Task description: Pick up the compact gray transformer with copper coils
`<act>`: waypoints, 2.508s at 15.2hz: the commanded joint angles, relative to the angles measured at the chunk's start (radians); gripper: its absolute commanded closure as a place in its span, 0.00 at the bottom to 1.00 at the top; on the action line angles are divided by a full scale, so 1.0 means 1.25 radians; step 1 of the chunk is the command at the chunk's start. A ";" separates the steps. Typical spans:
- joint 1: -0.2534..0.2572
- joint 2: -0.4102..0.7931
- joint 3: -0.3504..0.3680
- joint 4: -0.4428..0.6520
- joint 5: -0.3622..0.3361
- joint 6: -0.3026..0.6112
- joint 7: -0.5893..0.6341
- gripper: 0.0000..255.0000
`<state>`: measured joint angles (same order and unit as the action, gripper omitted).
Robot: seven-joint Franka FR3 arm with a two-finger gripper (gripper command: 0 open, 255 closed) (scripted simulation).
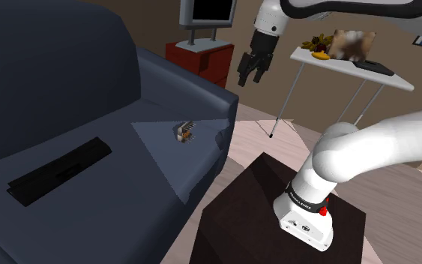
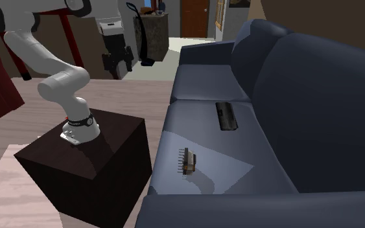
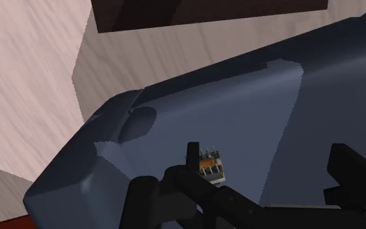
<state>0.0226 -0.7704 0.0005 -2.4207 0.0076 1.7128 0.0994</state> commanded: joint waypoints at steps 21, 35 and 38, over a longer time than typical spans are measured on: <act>-0.001 0.563 -0.053 0.061 0.073 0.449 -0.059 0.00; -0.024 0.966 -0.040 0.298 0.171 0.577 -0.126 0.00; -0.026 0.992 -0.036 0.299 0.177 0.601 -0.133 0.00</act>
<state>-0.0098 0.4568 -0.0468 -2.0493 0.2263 2.4540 -0.0641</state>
